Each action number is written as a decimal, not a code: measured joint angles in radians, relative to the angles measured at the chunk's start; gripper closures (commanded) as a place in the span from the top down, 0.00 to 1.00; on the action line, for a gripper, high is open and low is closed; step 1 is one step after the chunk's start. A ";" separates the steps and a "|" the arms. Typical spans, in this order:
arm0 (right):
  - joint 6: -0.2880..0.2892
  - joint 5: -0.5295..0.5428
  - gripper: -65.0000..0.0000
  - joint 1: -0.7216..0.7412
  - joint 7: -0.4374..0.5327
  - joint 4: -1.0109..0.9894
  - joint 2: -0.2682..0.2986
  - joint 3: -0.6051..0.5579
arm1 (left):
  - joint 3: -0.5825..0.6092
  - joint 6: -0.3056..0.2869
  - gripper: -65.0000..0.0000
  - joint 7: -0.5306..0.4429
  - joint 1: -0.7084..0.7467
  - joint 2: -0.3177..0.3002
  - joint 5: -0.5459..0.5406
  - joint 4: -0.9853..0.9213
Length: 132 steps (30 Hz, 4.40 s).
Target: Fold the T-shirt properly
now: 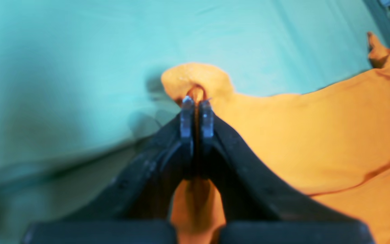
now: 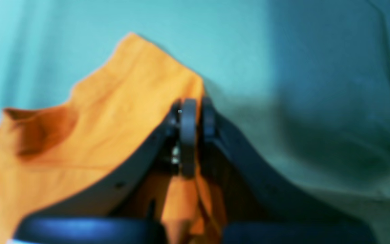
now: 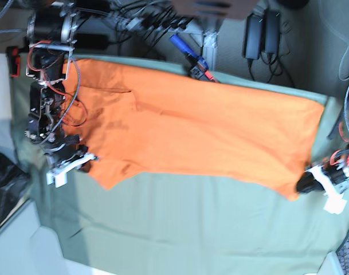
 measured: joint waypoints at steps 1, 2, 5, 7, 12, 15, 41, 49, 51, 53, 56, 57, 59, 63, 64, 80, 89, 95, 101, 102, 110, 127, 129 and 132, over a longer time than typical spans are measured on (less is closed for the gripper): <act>0.001 0.018 0.00 -0.013 -0.011 0.036 0.008 0.000 | 0.000 0.000 0.00 0.014 0.000 -0.013 -0.013 0.000; 0.002 0.031 0.00 -0.027 -0.017 0.073 0.018 0.000 | 0.000 0.000 0.00 0.034 0.000 -0.025 -0.036 0.000; 0.008 0.028 0.00 -0.091 -0.037 0.190 0.045 0.016 | 0.000 0.000 0.00 0.102 0.001 -0.048 -0.098 0.000; 0.008 0.029 0.00 -0.137 -0.048 0.254 0.058 0.034 | 0.000 0.000 0.00 0.121 0.013 -0.055 -0.139 0.007; 0.011 0.042 0.00 -0.246 -0.060 0.364 0.084 0.083 | 0.001 0.000 0.00 0.171 0.105 -0.082 -0.151 0.120; 0.013 0.082 0.00 -0.322 -0.062 0.414 0.093 0.130 | 0.002 0.001 0.00 0.166 0.171 -0.114 -0.154 0.238; 0.013 0.155 0.00 -0.525 -0.105 0.498 0.096 0.241 | 0.002 0.000 0.00 0.184 0.308 -0.146 -0.129 0.370; 0.013 0.153 0.00 -0.572 -0.116 0.526 0.096 0.242 | 0.002 0.000 0.00 0.244 0.322 -0.146 -0.181 0.370; 0.013 0.162 0.00 -0.596 -0.119 0.529 0.096 0.242 | 0.002 0.000 0.05 0.246 0.336 -0.146 -0.184 0.370; 0.013 0.162 0.00 -0.603 -0.119 0.529 0.096 0.242 | 0.002 0.000 0.14 0.247 0.346 -0.146 -0.187 0.370; 0.013 0.161 0.00 -0.602 -0.118 0.529 0.096 0.242 | 0.002 0.000 0.30 0.191 0.349 -0.146 -0.192 0.370; 0.013 0.159 0.14 -0.602 -0.118 0.529 0.095 0.242 | 0.002 0.000 0.35 0.180 0.349 -0.146 -0.193 0.370; 0.013 0.143 0.50 -0.602 -0.118 0.529 0.096 0.242 | 0.002 0.000 0.44 0.180 0.349 -0.146 -0.190 0.370; 0.013 0.128 0.68 -0.602 -0.122 0.529 0.096 0.242 | 0.002 0.000 0.56 0.179 0.349 -0.146 -0.180 0.370; 0.013 0.128 0.68 -0.602 -0.122 0.529 0.095 0.246 | 0.002 0.000 0.56 0.179 0.349 -0.146 -0.179 0.370; 0.013 0.159 0.68 -0.472 -0.110 0.506 0.087 0.264 | 0.002 0.000 0.56 0.164 0.349 -0.144 -0.171 0.370; 0.013 0.150 0.68 -0.422 -0.103 0.414 0.087 0.111 | 0.002 0.000 0.56 0.164 0.352 -0.143 -0.172 0.370; 0.013 0.139 0.22 -0.422 -0.103 0.414 0.087 0.069 | 0.002 0.000 0.56 0.164 0.355 -0.143 -0.172 0.370; 0.013 0.135 0.00 -0.422 -0.055 0.421 0.087 0.069 | 0.002 0.000 0.56 0.164 0.355 -0.143 -0.171 0.370; 0.013 0.135 0.00 -0.422 -0.055 0.428 0.087 0.069 | 0.002 0.000 0.56 0.164 0.355 -0.143 -0.171 0.370; 0.013 0.139 0.00 -0.471 -0.113 0.579 0.087 0.094 | 0.002 0.000 0.56 0.184 0.356 -0.143 -0.172 0.370; 0.014 0.146 0.00 -0.830 -0.122 0.868 0.088 0.233 | 0.002 0.000 0.70 0.196 0.383 -0.206 -0.187 0.373; 0.014 0.151 0.00 -0.843 -0.123 0.872 0.088 0.233 | 0.002 0.000 0.70 0.206 0.382 -0.215 -0.196 0.373; 0.014 0.150 0.00 -0.849 -0.123 0.872 0.088 0.234 | 0.002 0.000 0.70 0.218 0.383 -0.218 -0.200 0.372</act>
